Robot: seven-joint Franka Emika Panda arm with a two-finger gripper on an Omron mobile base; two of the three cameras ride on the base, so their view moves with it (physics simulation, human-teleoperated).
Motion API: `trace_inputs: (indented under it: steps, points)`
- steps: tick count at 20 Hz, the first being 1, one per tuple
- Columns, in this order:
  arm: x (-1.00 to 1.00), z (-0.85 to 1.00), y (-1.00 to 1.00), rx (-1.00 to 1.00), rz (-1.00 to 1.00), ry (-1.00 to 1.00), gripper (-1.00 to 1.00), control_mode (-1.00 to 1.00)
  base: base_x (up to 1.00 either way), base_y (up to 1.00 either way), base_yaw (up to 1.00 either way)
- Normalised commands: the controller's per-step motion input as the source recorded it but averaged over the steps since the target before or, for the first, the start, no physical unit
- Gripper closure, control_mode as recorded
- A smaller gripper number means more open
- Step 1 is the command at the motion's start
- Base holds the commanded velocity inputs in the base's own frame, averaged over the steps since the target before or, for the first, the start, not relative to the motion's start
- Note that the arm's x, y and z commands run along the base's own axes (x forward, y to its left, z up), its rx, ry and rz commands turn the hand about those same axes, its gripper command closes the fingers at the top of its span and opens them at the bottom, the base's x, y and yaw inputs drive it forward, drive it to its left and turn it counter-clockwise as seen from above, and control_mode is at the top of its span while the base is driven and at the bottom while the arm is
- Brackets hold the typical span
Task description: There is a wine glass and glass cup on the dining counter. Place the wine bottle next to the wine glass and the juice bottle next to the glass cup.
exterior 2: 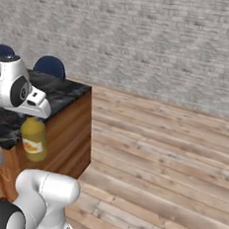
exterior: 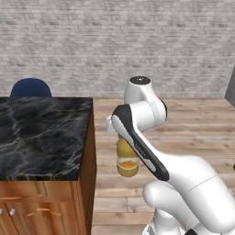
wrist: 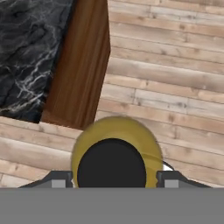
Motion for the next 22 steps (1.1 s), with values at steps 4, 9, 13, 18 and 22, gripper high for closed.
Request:
trace_inputs:
  steps: [4, 9, 13, 18, 22]
  points:
    - [0.0, 0.0, 0.0, 0.0, 0.0, 0.0, 1.0, 1.0, 0.76, -0.41, 0.04]
    - [0.0, 0.0, 0.0, 0.0, 0.0, 0.0, 1.0, 1.0, 0.76, -0.4, 0.05]
    - [0.0, 0.0, 0.0, 0.0, 0.0, 0.0, 1.0, 1.0, 0.77, -0.39, 0.06]
    - [0.0, 0.0, 0.0, 0.0, 0.0, 0.0, 1.0, 1.0, 0.78, -0.37, 0.07]
    - [0.0, 0.0, 0.0, 0.0, 0.0, 0.0, 1.0, 1.0, 0.77, -0.36, 0.08]
